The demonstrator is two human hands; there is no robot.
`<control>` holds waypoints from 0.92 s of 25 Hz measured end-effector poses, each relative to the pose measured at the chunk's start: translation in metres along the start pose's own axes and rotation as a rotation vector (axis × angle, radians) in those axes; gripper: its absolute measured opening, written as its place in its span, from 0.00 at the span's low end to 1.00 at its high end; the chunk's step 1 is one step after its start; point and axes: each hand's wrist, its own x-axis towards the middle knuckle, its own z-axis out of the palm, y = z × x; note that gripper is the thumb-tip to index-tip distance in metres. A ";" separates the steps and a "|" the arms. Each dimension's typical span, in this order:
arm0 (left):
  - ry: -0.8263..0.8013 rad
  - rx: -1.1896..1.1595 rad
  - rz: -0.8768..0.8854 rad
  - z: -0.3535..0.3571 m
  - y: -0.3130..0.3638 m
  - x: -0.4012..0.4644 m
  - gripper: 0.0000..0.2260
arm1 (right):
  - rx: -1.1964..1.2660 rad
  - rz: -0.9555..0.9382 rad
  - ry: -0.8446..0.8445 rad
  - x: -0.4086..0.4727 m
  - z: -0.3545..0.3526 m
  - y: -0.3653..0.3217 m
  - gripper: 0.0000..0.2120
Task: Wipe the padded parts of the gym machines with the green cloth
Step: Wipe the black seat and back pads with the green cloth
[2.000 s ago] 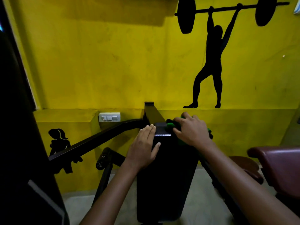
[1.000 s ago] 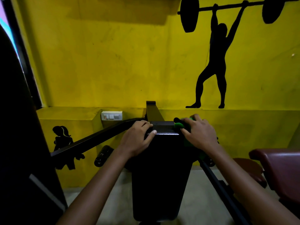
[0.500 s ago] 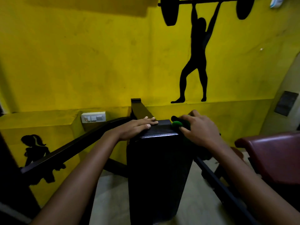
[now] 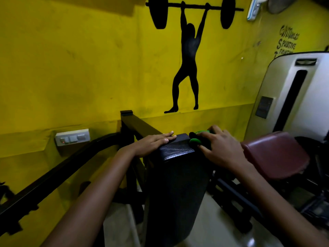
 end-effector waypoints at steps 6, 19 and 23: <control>0.032 -0.009 -0.010 0.006 0.001 -0.001 0.18 | 0.011 0.098 -0.004 0.009 -0.004 -0.011 0.21; 0.021 0.093 0.573 -0.004 -0.054 0.044 0.20 | -0.118 0.258 -0.019 0.009 -0.008 -0.068 0.19; 0.080 -0.067 0.680 0.011 -0.062 0.054 0.26 | -0.059 0.207 0.041 -0.019 -0.011 -0.095 0.19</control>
